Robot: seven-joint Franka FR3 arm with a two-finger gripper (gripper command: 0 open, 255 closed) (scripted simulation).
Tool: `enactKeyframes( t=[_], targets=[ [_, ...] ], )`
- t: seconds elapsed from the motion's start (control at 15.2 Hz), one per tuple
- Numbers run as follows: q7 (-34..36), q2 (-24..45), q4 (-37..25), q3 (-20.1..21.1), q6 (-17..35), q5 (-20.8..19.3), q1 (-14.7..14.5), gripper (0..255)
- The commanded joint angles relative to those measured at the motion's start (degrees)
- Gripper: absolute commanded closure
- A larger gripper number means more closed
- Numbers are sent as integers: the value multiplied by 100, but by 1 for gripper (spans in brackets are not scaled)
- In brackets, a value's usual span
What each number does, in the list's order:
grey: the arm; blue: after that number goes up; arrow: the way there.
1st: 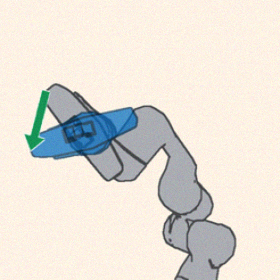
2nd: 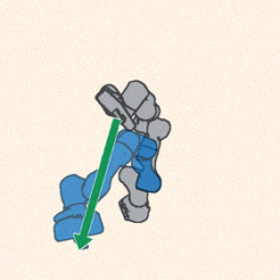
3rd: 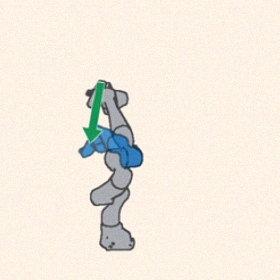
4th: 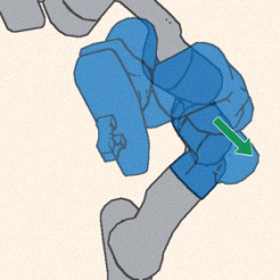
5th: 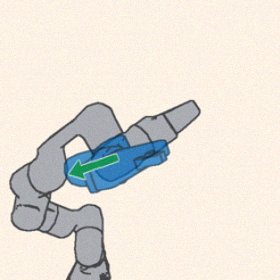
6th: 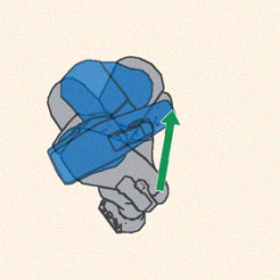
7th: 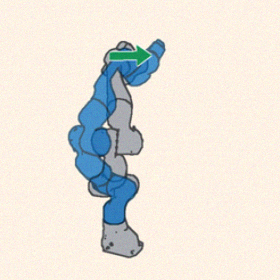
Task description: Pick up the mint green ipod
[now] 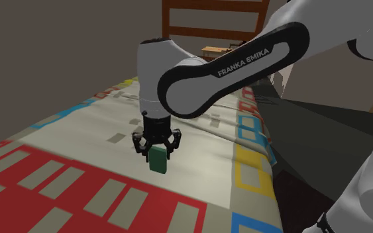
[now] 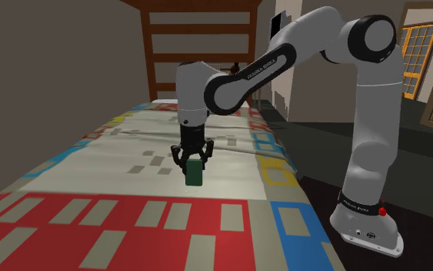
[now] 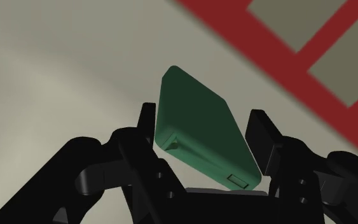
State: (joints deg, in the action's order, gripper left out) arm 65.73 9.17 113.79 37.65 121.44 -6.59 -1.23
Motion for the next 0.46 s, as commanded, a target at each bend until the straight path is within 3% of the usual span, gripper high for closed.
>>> enactKeyframes(
  t=[0.0, 0.4],
  targets=[
    [-21, -53, -98, 14, -140, 44, 3, 255],
    [-93, -185, -288, 32, -432, 150, 26, 255]
  ],
)
